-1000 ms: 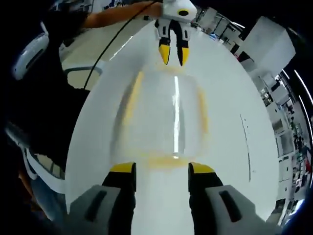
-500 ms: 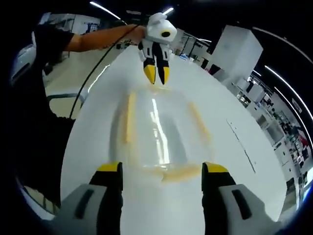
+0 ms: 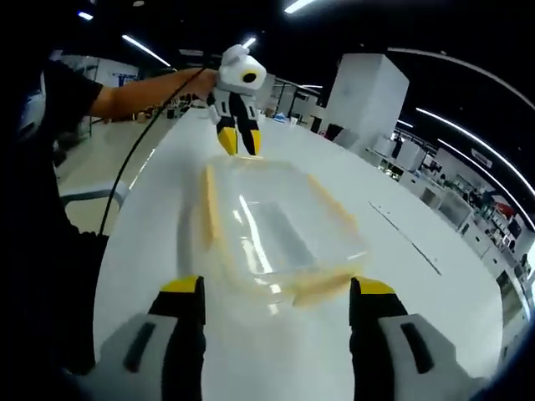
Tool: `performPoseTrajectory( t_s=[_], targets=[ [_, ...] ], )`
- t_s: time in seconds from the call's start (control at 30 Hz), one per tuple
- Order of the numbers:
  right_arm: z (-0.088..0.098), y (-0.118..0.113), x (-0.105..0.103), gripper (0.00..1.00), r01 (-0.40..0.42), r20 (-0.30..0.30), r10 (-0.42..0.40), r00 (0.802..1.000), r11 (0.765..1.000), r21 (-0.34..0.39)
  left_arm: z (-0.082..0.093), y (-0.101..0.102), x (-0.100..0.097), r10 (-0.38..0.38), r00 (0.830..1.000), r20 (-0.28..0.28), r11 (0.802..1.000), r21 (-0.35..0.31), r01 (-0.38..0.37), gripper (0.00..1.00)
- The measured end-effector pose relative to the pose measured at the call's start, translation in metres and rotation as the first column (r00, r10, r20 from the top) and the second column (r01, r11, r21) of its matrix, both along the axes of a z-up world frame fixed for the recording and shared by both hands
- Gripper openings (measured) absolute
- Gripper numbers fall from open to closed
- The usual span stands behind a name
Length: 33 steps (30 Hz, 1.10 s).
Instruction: Snap each plastic latch of the storage box into its locked position after aligning the lid with the box until every specified latch is closed and the lid sits flush.
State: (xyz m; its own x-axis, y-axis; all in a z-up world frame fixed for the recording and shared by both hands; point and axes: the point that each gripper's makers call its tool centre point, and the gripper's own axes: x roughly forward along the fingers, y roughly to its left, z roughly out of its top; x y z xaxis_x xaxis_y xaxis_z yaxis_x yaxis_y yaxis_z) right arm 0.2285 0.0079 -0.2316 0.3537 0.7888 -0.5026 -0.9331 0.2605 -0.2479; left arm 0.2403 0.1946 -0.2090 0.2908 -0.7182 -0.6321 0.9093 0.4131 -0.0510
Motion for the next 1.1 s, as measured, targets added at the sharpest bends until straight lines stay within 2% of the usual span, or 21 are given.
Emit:
performPoseTrajectory(
  t_s=[0.2, 0.33, 0.43, 0.6, 0.63, 0.7, 0.73, 0.77, 0.9, 0.93, 0.97, 1.03, 1.1],
  targets=[
    [0.006, 0.005, -0.001, 0.75, 0.040, -0.020, -0.039, 0.999, 0.997, 0.059, -0.003, -0.002, 0.000, -0.001, 1.000, -0.008, 1.000, -0.004, 0.001, 0.13],
    [0.012, 0.007, 0.006, 0.75, 0.063, 0.041, -0.065, 0.997, 0.996, 0.061, -0.002, -0.004, -0.004, -0.011, 1.000, -0.006, 1.000, 0.004, 0.011, 0.12],
    [0.021, 0.015, -0.003, 0.75, 0.058, 0.072, -0.064, 0.995, 0.995, 0.078, -0.001, -0.006, -0.007, -0.022, 1.000, -0.003, 1.000, 0.014, 0.022, 0.10],
    [0.022, 0.023, -0.008, 0.73, 0.037, 0.112, -0.041, 0.993, 0.998, 0.042, -0.001, -0.005, -0.006, -0.017, 1.000, 0.000, 1.000, 0.008, 0.017, 0.10],
    [0.022, 0.020, 0.001, 0.74, 0.041, 0.128, -0.045, 0.991, 0.999, 0.031, -0.001, -0.005, -0.006, -0.015, 1.000, 0.001, 1.000, 0.003, 0.015, 0.11],
    [0.022, 0.018, 0.003, 0.74, 0.048, 0.138, -0.051, 0.989, 0.999, 0.025, -0.001, -0.003, -0.005, -0.009, 1.000, 0.011, 1.000, 0.000, 0.009, 0.15],
    [0.022, 0.017, 0.003, 0.73, 0.049, 0.138, -0.052, 0.989, 0.998, 0.026, 0.000, -0.003, -0.003, -0.008, 1.000, 0.024, 1.000, 0.002, 0.007, 0.19],
    [0.023, 0.016, 0.004, 0.73, 0.053, 0.124, -0.057, 0.991, 0.998, 0.039, 0.005, 0.000, 0.004, -0.004, 0.995, 0.095, 1.000, 0.009, 0.003, 0.24],
    [0.028, 0.016, 0.001, 0.72, 0.056, 0.130, -0.064, 0.989, 0.997, 0.061, 0.016, -0.003, 0.004, -0.019, 0.988, 0.152, 1.000, -0.003, 0.020, 0.32],
    [0.029, 0.016, 0.001, 0.72, 0.056, 0.152, -0.063, 0.986, 0.997, 0.054, 0.017, -0.003, 0.004, -0.025, 0.986, 0.162, 1.000, 0.004, 0.025, 0.35],
    [0.032, 0.016, 0.003, 0.71, 0.052, 0.210, -0.058, 0.976, 0.998, 0.037, 0.018, -0.003, 0.004, -0.032, 0.983, 0.179, 0.999, 0.014, 0.029, 0.37],
    [0.036, 0.017, 0.004, 0.70, 0.048, 0.280, -0.052, 0.959, 0.999, 0.020, 0.022, -0.002, 0.008, -0.040, 0.970, 0.241, 0.999, 0.028, 0.035, 0.38],
    [0.039, 0.021, 0.000, 0.70, 0.027, 0.363, -0.020, 0.931, 1.000, -0.014, 0.026, -0.005, 0.006, -0.075, 0.945, 0.318, 0.997, 0.038, 0.067, 0.43]
  ],
)
